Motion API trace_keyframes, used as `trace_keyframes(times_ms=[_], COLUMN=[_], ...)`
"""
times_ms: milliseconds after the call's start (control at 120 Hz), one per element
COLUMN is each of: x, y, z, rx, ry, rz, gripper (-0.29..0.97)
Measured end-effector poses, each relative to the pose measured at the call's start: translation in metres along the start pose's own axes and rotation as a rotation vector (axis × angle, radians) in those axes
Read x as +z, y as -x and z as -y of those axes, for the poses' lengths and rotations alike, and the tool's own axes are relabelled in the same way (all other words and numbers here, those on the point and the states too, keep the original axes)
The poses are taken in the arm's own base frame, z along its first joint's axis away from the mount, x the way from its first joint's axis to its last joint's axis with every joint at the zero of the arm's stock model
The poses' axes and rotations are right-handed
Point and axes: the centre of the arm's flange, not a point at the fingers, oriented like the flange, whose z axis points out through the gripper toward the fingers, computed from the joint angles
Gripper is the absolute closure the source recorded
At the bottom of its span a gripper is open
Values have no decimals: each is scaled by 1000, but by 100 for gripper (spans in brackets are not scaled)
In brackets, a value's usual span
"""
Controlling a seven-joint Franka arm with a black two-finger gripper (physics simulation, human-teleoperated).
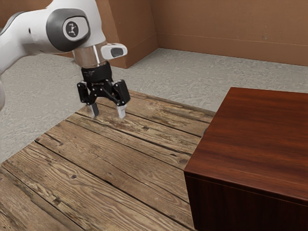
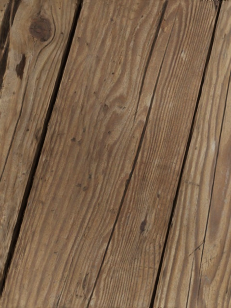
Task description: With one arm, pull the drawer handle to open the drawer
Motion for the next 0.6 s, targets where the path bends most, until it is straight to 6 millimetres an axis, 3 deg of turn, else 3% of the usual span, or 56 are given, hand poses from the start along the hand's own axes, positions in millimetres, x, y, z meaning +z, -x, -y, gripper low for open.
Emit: trace_keyframes(times_ms=[325, 342, 375, 417, 450, 533, 600], x=[-11, -16, -45, -88, -111, -140, -145], y=[-6, -4, 11, 40, 59, 91, 101], z=[10, 10, 9, 1, -7, -40, -77], rx=[4, 5, 13, 35, 57, 128, 198], ry=[31, 34, 41, 51, 60, 78, 89], rz=[-76, -87, -143, -227, -271, -337, -362], gripper=[0, 0, 0, 0, 0, 0, 0])
